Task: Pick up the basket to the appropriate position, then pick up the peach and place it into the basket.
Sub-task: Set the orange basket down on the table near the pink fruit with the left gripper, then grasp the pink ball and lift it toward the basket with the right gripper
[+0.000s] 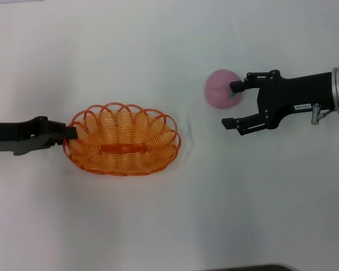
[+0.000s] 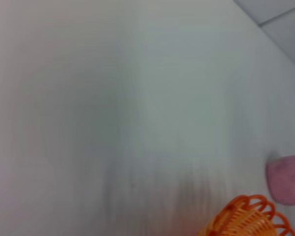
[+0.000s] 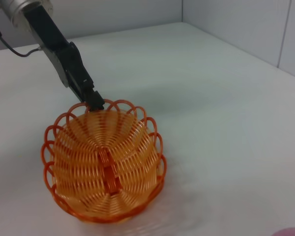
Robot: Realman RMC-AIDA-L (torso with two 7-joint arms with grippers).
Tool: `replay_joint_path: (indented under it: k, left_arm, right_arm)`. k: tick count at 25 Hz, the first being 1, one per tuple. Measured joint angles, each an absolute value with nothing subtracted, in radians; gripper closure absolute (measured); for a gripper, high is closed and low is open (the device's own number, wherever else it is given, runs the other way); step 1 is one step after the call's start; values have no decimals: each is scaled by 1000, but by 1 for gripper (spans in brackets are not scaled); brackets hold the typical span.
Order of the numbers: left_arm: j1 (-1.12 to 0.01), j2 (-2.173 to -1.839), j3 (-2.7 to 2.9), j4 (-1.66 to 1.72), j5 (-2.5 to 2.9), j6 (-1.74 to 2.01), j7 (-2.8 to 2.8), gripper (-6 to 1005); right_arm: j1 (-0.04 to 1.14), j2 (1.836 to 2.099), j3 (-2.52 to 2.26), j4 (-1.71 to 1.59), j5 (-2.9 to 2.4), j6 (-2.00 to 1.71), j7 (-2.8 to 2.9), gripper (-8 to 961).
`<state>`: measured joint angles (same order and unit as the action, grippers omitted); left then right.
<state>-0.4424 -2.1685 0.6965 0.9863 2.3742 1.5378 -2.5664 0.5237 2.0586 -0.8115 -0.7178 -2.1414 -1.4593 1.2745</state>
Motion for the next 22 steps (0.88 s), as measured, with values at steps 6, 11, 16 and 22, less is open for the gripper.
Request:
replay_joint_path:
  k: [6,11,16,22]
  left_arm:
    - [-433,-2163,681,1009,2323,1565,-2536,705]
    - [-423,-2163,668,1016,2323,1573,-2525,589]
    - [-414,-2157,603,1017,2313,1590,-2457,433]
    - [-401,-2145,473,1024,2289,1628,-2276,387]
  right_arm:
    - [523,2059,-812,-716,-2141,-1457,1272,26]
    - [519,2059,-811,-716,-2142,-1455,1272,26]
    - [518,2059,-812,-716,-2143,-1449,1272,27]
    - [516,2060,-809,-718,-2140,-1449,1271,27]
